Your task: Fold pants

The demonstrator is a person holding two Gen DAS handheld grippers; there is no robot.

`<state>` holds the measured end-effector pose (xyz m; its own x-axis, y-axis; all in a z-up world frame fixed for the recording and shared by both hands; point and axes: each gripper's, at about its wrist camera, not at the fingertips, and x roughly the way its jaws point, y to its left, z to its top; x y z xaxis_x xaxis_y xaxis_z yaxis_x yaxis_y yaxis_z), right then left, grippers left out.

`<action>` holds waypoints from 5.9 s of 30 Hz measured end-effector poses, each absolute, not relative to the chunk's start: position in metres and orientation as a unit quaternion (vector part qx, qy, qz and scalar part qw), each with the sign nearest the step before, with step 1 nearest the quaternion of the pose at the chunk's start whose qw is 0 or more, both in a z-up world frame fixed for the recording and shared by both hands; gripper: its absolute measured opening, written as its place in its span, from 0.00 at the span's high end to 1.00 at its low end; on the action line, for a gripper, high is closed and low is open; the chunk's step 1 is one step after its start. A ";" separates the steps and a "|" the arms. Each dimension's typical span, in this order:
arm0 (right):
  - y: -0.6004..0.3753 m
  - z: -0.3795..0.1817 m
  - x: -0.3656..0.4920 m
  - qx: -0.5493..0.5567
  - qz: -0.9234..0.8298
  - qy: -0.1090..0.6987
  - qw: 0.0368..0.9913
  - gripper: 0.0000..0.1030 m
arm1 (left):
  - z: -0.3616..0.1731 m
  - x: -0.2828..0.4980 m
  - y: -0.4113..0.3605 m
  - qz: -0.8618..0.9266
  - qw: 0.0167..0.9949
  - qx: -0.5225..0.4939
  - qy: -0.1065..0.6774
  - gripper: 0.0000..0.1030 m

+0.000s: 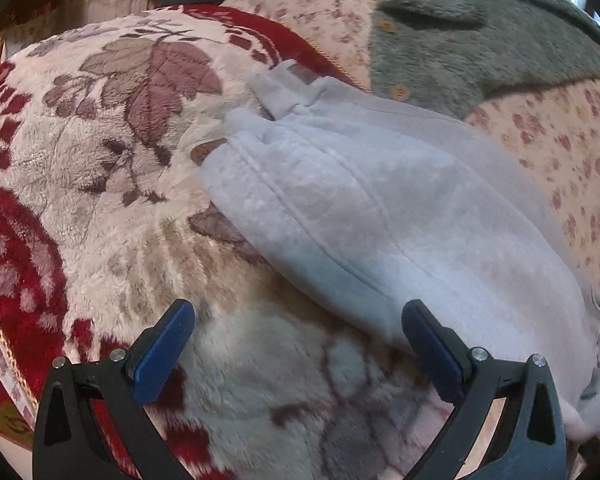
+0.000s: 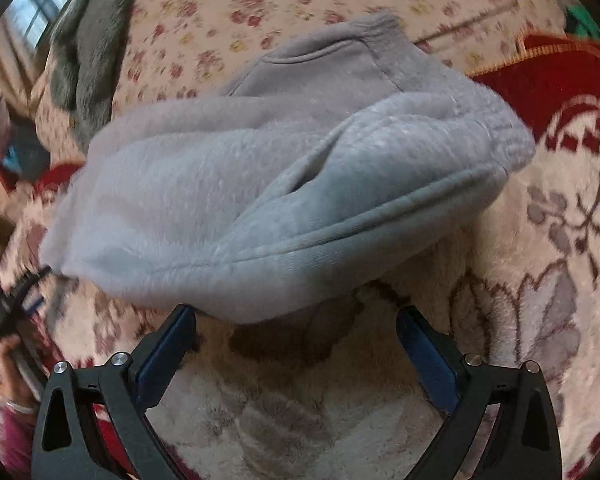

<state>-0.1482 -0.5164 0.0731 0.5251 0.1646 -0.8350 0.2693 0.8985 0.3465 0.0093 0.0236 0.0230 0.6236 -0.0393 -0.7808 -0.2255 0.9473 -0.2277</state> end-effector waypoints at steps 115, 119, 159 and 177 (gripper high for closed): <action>-0.474 0.138 -0.104 0.165 0.039 0.468 0.867 0.20 | 0.109 0.007 -0.080 -0.111 0.899 -0.060 0.420 0.19; -0.477 0.136 -0.081 0.152 0.041 0.477 0.865 0.17 | 0.107 0.030 -0.074 -0.112 0.896 -0.064 0.424 0.19; -0.526 0.128 0.036 0.046 0.057 0.501 0.863 0.11 | 0.092 0.208 -0.070 -0.206 0.867 -0.021 0.454 0.17; -0.632 0.090 -0.116 0.168 -0.045 0.528 0.831 0.04 | 0.128 0.127 -0.106 -0.292 0.857 -0.041 0.423 0.15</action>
<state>-0.1165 -0.6321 0.0901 0.4379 0.1018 -0.8932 0.2522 0.9397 0.2308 0.1273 -0.1060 0.1277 0.4721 -0.5349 -0.7008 0.4647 0.8265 -0.3178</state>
